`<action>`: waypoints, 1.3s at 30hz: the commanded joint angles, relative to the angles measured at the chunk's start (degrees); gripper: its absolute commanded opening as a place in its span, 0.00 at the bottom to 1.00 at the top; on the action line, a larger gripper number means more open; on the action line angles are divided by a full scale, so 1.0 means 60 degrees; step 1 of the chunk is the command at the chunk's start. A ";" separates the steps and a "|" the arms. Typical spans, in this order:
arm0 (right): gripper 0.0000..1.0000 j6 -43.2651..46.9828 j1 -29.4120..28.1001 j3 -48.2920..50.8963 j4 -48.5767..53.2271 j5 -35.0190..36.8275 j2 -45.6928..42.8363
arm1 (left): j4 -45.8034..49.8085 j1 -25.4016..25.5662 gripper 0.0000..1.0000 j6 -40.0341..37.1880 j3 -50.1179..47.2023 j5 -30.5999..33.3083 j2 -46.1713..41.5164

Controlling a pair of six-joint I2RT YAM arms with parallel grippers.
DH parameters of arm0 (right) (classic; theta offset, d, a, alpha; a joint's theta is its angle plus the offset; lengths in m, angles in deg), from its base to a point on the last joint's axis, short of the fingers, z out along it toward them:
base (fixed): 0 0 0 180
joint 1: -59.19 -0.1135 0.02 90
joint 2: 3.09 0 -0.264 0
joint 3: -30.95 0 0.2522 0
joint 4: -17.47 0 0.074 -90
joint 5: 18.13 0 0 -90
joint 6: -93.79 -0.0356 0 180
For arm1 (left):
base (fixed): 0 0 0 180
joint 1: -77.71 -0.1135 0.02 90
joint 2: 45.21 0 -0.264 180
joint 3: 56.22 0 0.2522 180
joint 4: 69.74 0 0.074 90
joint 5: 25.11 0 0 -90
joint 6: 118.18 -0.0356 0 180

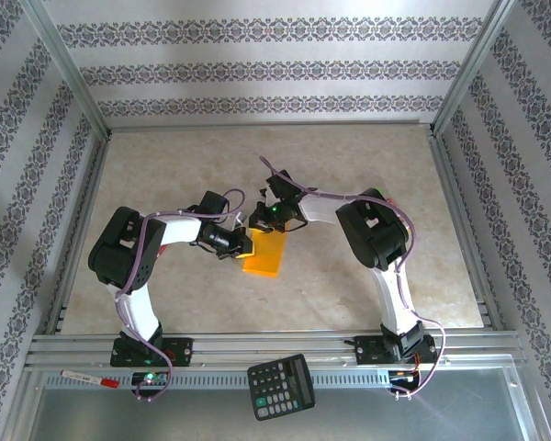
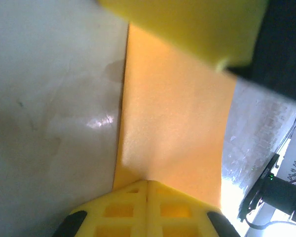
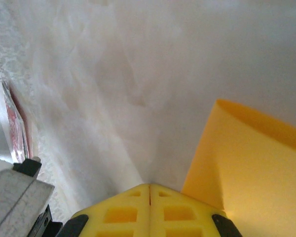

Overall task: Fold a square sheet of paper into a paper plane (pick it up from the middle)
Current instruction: First fold in half a square sheet of paper at the center of the table.

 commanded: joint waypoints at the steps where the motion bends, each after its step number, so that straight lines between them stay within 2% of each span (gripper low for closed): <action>1: 0.01 0.0395 0.0393 -0.0461 0.0566 0.0862 0.0502 | 0.1944 -0.0078 0.00 -0.0279 -0.0672 0.1276 0.0479; 22: 0.01 0.0387 0.1091 -0.2331 0.2155 0.1547 0.1394 | 0.1901 0.0029 0.00 -0.0297 -0.0816 0.1307 0.0338; 33: 0.00 -0.0049 0.1463 -0.2819 0.2334 0.1325 0.1672 | 0.1864 0.0048 0.00 -0.0320 -0.0876 0.1294 0.0253; 39: 0.00 -0.0182 0.1704 -0.2636 0.1980 0.0894 0.1274 | 0.1855 0.0068 0.00 -0.0325 -0.0799 0.1280 0.0305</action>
